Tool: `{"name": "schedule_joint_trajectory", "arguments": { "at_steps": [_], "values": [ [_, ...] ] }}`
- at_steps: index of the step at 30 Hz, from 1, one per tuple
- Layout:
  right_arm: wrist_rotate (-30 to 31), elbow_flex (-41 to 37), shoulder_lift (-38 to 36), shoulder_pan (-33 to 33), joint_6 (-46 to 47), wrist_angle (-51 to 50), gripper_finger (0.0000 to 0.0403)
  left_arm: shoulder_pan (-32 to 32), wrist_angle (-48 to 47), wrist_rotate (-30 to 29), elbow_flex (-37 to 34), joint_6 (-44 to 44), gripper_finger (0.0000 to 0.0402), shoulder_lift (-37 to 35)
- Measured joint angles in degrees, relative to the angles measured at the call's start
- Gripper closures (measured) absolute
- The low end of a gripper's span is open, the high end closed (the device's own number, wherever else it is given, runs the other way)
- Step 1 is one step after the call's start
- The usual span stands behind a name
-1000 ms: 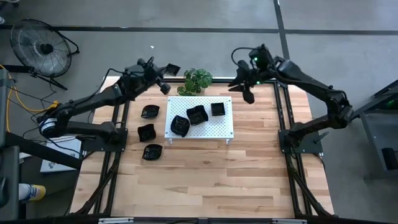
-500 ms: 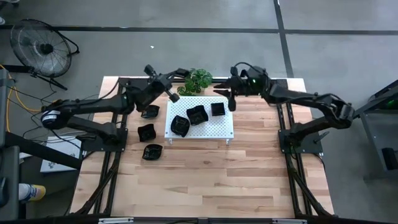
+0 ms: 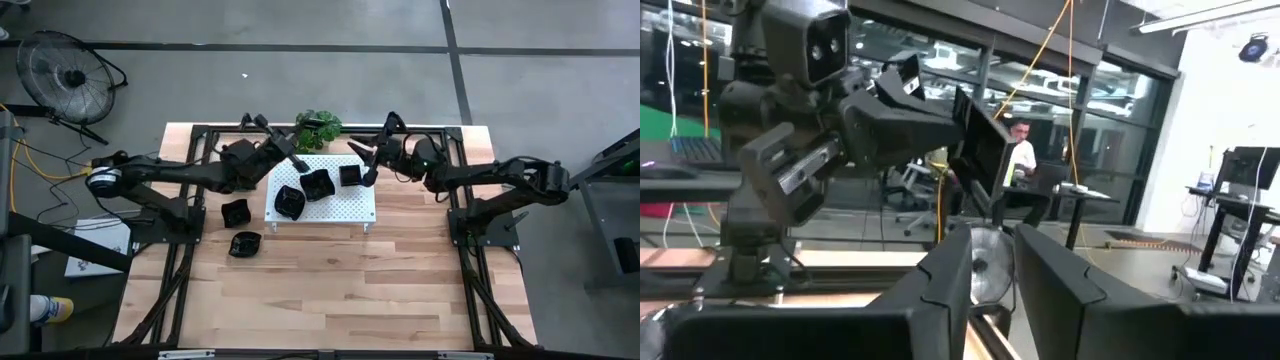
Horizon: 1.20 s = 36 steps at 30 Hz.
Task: Pick & Place Mini shaped plates
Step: Stack the square plate on top of the square plates on the shelf
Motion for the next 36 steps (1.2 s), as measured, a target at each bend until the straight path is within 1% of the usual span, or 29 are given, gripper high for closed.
{"name": "schedule_joint_trajectory", "arguments": {
  "at_steps": [3, 9, 13, 16, 23, 27, 29, 36],
  "values": [
    [0.62, -0.24, 0.0, 0.58, 0.01, -0.47, 0.0308, -1.06, 4.12, 0.37, 0.0, 1.55, 0.0401, 1.78],
    [1.41, -0.22, 0.0, 0.64, 2.39, -0.47, 0.0254, -3.42, 12.14, 1.33, 0.0, 4.97, 0.0401, 5.15],
    [1.36, -0.22, 0.0, 1.16, 2.48, -0.43, 0.0231, -4.28, 16.27, 1.62, 0.02, 6.16, 0.0401, 6.8],
    [1.21, -0.22, 0.0, 1.98, 2.36, -0.43, 0.0227, -4.21, 17.77, 1.67, 0.0, 6.06, 0.0401, 8.44],
    [1.48, -0.2, 0.0, 3.35, 2.06, 0.03, 0.0226, -4.17, 26.41, 2.02, 0.0, 6.09, 0.0401, 13.07],
    [4.56, -0.2, 0.02, 3.31, 2.24, -0.14, 0.0226, -4.17, 30.15, 1.94, 0.02, 6.33, 0.0401, 14.37],
    [4.68, -0.19, 0.02, 3.29, 2.42, 0.46, 0.0226, -4.17, 31.4, 1.84, 0.02, 6.44, 0.0401, 15.05],
    [4.47, -0.18, 0.02, 3.3, 1.2, 0.49, 0.0226, -4.15, 36.1, 1.67, 0.02, 10.47, 0.0401, 17.8]
  ]
}}
